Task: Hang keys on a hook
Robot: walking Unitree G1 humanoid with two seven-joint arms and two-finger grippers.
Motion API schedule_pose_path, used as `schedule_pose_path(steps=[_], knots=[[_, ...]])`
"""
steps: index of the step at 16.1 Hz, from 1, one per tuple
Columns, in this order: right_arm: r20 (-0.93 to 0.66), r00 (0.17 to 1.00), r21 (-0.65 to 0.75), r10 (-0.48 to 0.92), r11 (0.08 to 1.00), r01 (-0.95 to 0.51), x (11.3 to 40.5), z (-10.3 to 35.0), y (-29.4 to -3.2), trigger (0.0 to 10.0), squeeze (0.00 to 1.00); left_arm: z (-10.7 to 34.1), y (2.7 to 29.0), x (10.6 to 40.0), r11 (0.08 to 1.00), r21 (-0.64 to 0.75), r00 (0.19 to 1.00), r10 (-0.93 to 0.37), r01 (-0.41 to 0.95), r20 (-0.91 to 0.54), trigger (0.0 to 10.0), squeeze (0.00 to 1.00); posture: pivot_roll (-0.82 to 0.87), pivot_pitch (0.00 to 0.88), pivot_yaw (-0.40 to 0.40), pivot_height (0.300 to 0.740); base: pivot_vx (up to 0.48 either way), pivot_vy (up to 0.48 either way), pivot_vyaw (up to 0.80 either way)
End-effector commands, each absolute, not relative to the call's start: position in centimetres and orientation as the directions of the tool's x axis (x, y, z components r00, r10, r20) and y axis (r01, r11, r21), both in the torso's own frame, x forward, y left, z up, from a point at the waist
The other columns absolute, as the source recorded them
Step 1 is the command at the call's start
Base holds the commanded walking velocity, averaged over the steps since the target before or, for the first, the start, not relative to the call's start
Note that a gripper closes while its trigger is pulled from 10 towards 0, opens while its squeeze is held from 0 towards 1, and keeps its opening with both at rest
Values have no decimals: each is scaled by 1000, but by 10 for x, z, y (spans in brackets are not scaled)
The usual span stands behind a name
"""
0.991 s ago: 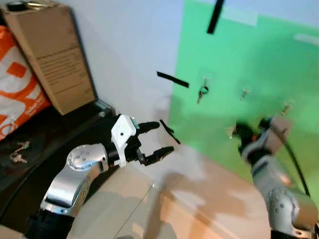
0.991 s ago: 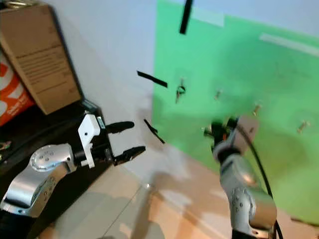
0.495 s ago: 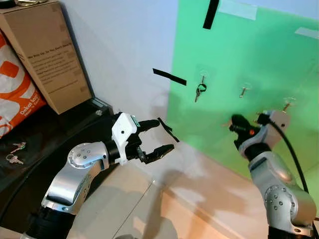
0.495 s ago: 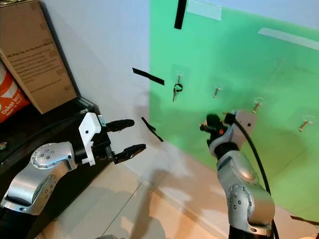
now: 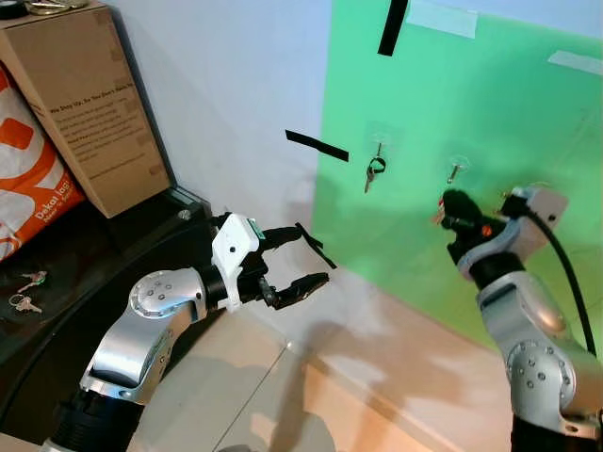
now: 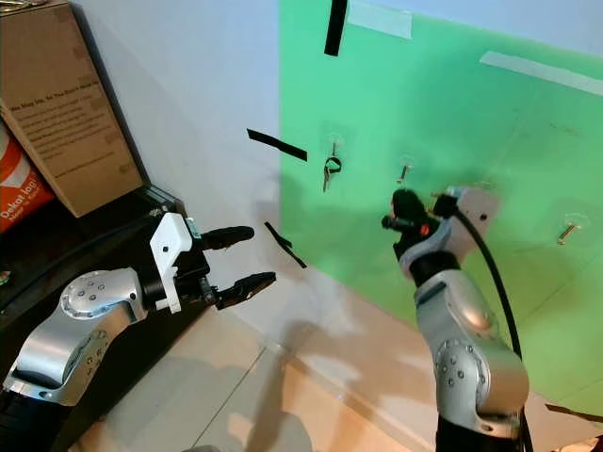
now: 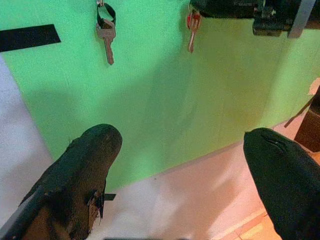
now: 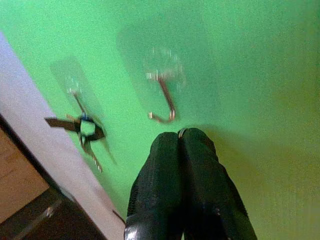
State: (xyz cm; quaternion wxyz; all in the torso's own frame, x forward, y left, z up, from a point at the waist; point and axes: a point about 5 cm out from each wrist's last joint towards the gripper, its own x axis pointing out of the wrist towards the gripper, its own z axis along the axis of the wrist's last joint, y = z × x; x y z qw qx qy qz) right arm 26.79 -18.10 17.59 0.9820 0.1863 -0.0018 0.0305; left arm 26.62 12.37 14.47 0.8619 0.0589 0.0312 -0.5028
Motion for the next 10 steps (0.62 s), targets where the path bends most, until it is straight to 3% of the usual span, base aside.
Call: schedule_pose_path(steps=[1, 10], knots=[[54, 998, 367, 37, 929, -54, 268, 186, -183, 10000, 0, 147, 122, 268, 478, 89, 486, -866, 874, -115, 10000, 0, -62, 0, -3, 740, 0, 0, 0], [70, 997, 397, -18, 918, -11, 272, 193, -188, 10000, 0, 147, 121, 268, 475, 89, 483, -868, 875, -114, 10000, 0, -59, 0, -7, 740, 0, 0, 0]])
